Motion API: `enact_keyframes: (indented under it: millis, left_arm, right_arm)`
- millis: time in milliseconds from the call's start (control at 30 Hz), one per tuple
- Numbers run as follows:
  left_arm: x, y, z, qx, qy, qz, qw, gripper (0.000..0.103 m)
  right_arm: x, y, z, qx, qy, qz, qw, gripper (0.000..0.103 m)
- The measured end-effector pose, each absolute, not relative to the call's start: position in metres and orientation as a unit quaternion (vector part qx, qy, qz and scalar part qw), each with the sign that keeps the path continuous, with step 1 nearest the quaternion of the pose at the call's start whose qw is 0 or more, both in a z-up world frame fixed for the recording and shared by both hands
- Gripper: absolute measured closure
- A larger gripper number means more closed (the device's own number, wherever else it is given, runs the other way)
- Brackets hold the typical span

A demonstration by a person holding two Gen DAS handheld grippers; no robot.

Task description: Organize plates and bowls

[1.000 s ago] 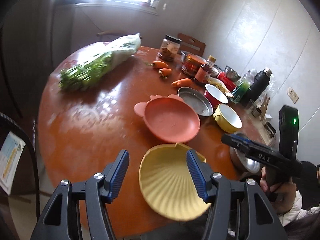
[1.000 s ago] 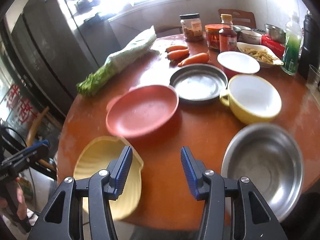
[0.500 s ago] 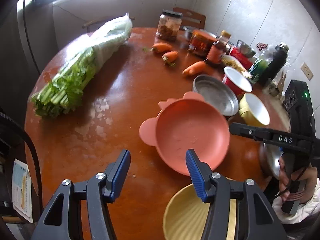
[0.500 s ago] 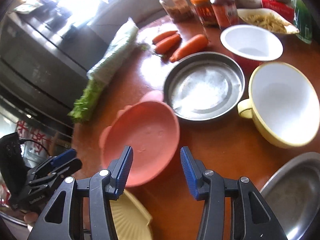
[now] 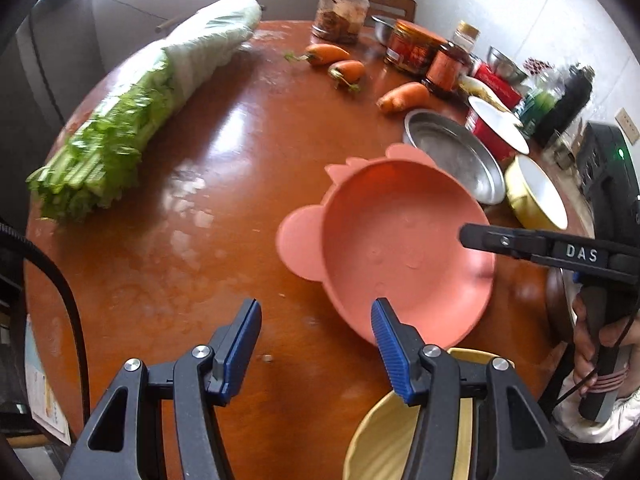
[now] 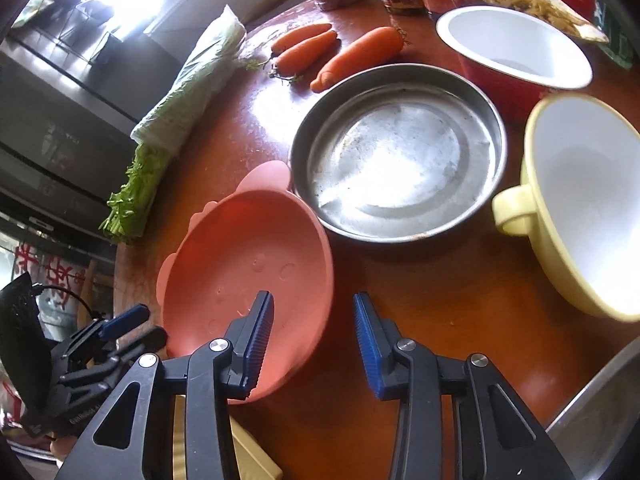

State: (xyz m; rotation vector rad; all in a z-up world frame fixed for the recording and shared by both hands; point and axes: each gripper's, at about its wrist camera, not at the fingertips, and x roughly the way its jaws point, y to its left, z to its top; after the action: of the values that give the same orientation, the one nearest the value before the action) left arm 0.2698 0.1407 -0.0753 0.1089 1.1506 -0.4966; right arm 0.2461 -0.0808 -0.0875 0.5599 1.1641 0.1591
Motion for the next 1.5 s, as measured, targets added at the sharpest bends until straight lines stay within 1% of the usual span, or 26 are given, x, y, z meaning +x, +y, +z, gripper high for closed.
enact_keyframes:
  millis: [100, 433, 533, 567, 667, 833, 933, 1033, 1100, 1267, 1367, 1500]
  left_arm:
    - [0.268, 0.132, -0.078, 0.054, 0.539, -0.243, 0.804, 0.045]
    - [0.274, 0.118, -0.084, 0.054, 0.550, -0.249, 0.796, 0.046]
    - [0.277, 0.116, -0.086, 0.055, 0.549, -0.241, 0.798, 0.051]
    - [0.277, 0.115, -0.086, 0.055, 0.549, -0.239, 0.799, 0.052]
    - [0.277, 0.113, -0.087, 0.056, 0.551, -0.237, 0.798, 0.055]
    - [0.275, 0.108, -0.087, 0.059, 0.552, -0.243, 0.796, 0.059]
    - [0.275, 0.108, -0.087, 0.058, 0.553, -0.241, 0.795, 0.060]
    - [0.276, 0.111, -0.087, 0.051, 0.553, -0.233, 0.798, 0.067]
    - [0.278, 0.115, -0.087, 0.043, 0.553, -0.230, 0.799, 0.073]
    - [0.280, 0.123, -0.087, 0.027, 0.550, -0.222, 0.805, 0.084]
    - [0.280, 0.126, -0.085, 0.017, 0.543, -0.226, 0.809, 0.085]
    - [0.278, 0.123, -0.087, 0.028, 0.546, -0.223, 0.807, 0.085]
  right_arm:
    - [0.248, -0.078, -0.088, 0.250, 0.542, 0.073, 0.799, 0.065]
    - [0.250, -0.080, -0.086, 0.241, 0.542, 0.071, 0.802, 0.066]
    - [0.252, -0.078, -0.084, 0.235, 0.543, 0.070, 0.803, 0.070]
    - [0.252, -0.078, -0.083, 0.230, 0.543, 0.068, 0.805, 0.073]
    - [0.253, -0.076, -0.082, 0.228, 0.544, 0.069, 0.804, 0.075]
    - [0.253, -0.074, -0.082, 0.225, 0.543, 0.072, 0.805, 0.077]
    - [0.254, -0.073, -0.082, 0.221, 0.544, 0.071, 0.806, 0.081]
    - [0.254, -0.074, -0.082, 0.220, 0.544, 0.068, 0.807, 0.084]
    - [0.254, -0.074, -0.081, 0.218, 0.542, 0.066, 0.809, 0.089]
    - [0.254, -0.074, -0.080, 0.211, 0.538, 0.062, 0.814, 0.092]
    - [0.254, -0.075, -0.079, 0.210, 0.535, 0.061, 0.816, 0.093]
    - [0.254, -0.074, -0.079, 0.205, 0.534, 0.058, 0.819, 0.093]
